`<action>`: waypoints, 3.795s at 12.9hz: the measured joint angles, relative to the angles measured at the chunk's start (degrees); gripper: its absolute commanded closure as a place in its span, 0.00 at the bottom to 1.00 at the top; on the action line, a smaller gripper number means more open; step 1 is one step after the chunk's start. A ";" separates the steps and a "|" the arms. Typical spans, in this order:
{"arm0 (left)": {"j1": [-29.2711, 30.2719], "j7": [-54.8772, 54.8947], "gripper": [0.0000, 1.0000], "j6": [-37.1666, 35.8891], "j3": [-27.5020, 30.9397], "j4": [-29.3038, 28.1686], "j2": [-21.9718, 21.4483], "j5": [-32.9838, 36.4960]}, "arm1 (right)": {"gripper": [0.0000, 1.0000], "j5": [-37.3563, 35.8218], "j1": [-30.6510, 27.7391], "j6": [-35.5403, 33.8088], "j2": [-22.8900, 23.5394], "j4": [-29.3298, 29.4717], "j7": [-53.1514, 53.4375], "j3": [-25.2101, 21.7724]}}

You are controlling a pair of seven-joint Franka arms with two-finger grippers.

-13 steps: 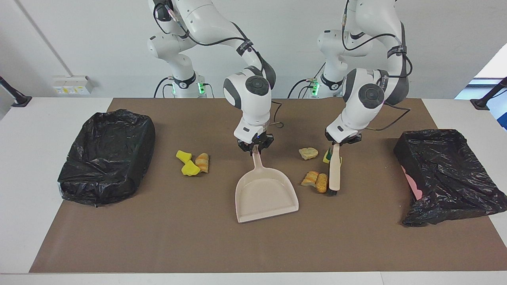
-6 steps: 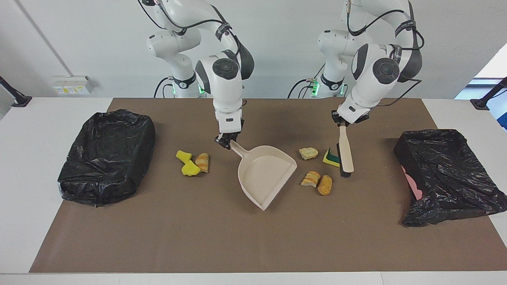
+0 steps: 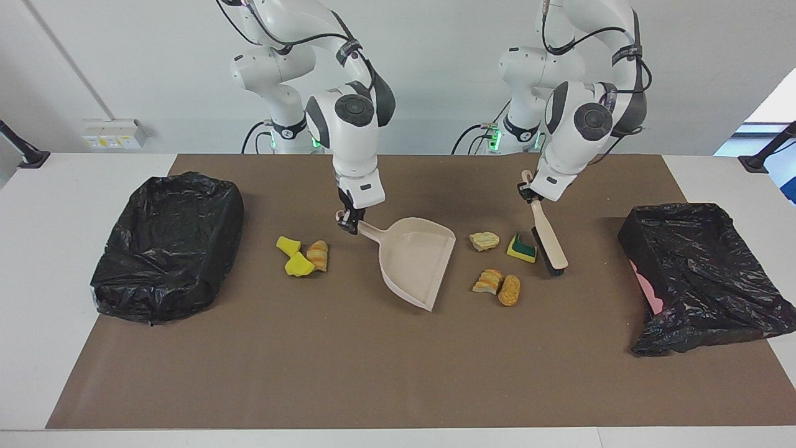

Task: Sweep and dump trash in bin

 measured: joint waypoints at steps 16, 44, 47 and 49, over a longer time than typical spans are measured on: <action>-18.83 -4.67 1.00 5.59 -1.68 -6.51 -1.00 -10.41 | 1.00 2.22 2.27 -2.89 0.64 -1.18 0.81 0.11; -4.16 20.57 1.00 -0.49 -0.70 21.14 19.06 7.33 | 1.00 2.30 3.48 -2.92 0.65 -1.21 3.86 0.13; -5.86 28.07 1.00 -4.13 -1.21 21.15 18.90 7.02 | 1.00 2.30 3.48 -2.92 0.65 -1.21 3.91 0.13; -7.06 32.23 1.00 -5.96 -1.30 21.14 18.71 3.05 | 1.00 2.30 3.48 -2.92 0.65 -1.21 4.05 0.13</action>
